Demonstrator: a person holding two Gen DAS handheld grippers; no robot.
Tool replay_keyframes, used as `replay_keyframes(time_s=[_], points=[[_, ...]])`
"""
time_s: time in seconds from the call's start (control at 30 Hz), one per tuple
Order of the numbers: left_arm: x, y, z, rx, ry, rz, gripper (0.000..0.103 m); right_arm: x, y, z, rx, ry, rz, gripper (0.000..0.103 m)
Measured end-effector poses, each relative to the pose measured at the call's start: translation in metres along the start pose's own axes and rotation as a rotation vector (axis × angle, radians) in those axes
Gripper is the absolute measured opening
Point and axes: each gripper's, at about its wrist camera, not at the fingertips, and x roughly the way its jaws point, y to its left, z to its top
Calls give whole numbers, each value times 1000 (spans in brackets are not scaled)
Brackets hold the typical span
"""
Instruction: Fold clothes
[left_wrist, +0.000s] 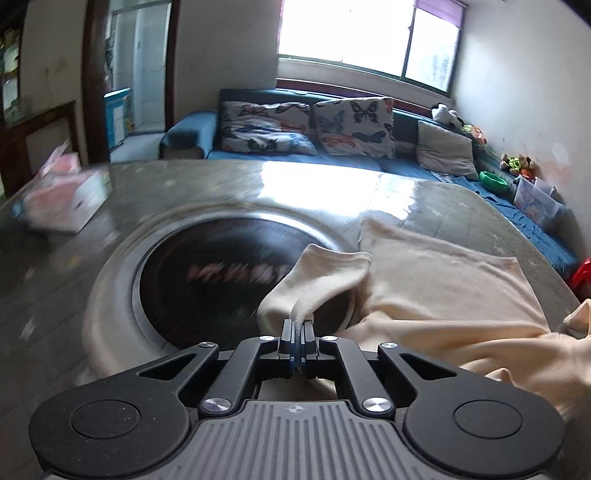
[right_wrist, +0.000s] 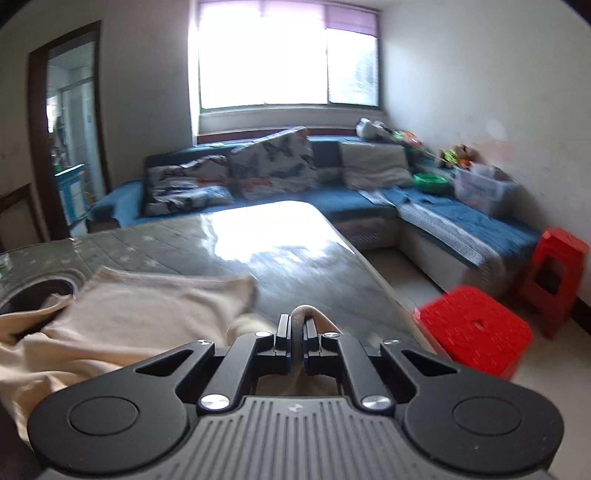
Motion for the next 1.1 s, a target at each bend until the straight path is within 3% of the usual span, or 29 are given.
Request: replay_keyframes(time_s=[0.13,0.27,0.37,0.5,0.63,0.7,0.87,0.97,1.1], points=[[-11,13,-20,-21,49,-7,3,-1,-21,-26,35,72,-41,5],[-11,13,-24,-9,82,-4,7,0,-29,-28,35,83,-81,11],[-23,8,-21,28,53,-6,9,1,-35,-30,35,91,-110,15],[-36,-4,-18,72,7,-38,21,3,-43,-33,35,102,-147,21],[-34,-24,-20,111,-1,-95,21,18,-35,-32,22,119,-110,23],[-26,-37,-20,126,13,-127,21,25,-31,-31,16,128,-91,30],[-2,-63,-24,154,60,-188,21,44,-21,-30,-1,150,-44,33],[10,-64,-24,149,75,-184,21,55,-15,-30,-11,163,-18,34],[24,-64,-25,140,92,-173,24,63,-20,-31,-17,163,-49,38]])
